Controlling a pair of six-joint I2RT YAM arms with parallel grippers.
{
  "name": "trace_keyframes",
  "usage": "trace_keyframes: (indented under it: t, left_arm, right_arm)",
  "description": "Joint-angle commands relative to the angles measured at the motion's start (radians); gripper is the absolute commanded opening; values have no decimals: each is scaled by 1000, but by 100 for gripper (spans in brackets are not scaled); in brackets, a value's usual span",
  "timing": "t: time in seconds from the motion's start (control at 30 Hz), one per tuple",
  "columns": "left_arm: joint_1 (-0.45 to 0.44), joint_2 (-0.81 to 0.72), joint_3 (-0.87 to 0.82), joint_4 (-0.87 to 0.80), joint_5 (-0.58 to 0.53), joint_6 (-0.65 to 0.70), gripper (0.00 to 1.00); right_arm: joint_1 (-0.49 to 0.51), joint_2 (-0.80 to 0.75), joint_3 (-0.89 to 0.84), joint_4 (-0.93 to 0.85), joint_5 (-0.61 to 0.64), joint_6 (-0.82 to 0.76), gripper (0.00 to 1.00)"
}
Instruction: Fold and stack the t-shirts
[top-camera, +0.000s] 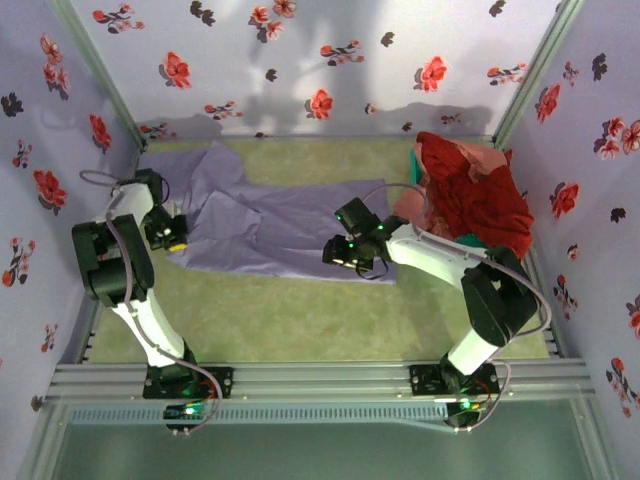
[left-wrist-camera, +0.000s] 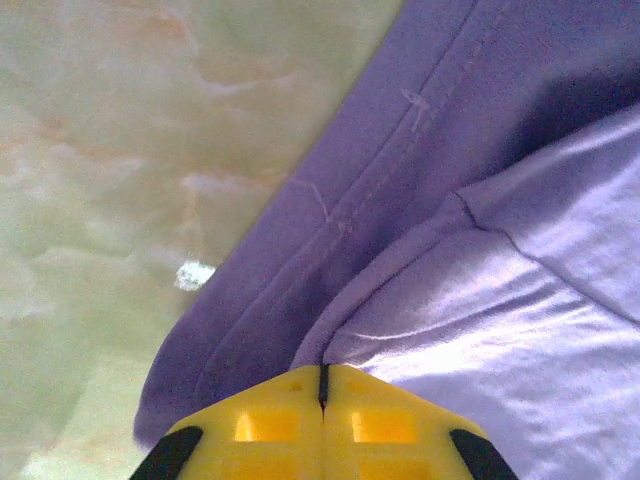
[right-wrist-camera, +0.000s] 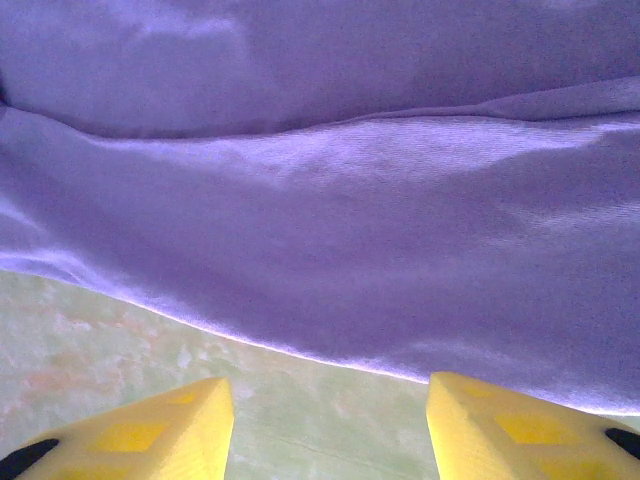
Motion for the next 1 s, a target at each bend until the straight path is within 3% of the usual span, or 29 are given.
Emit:
trace_keyframes:
  t: [0.0, 0.27, 0.5, 0.67, 0.8, 0.97]
  left_arm:
    - [10, -107, -16, -83, -21, -25, 0]
    - [59, -191, -123, -131, -44, -37, 0]
    - [99, -90, -140, -155, -32, -57, 0]
    - [103, -20, -113, -184, -47, -60, 12]
    - [111, -52, -91, -224, -83, -67, 41]
    - [105, -223, -68, -229, -73, -110, 45]
  right_arm:
    - [-17, -42, -31, -37, 39, 14, 55]
    - [-64, -32, -127, 18, 30, 51, 56]
    - [-99, -24, -137, 12, 27, 37, 56]
    - [-99, -17, -110, 2, 22, 28, 56]
    - [-99, -6, -60, -38, 22, 3, 56]
    - [-101, 1, -3, -69, 29, -22, 56]
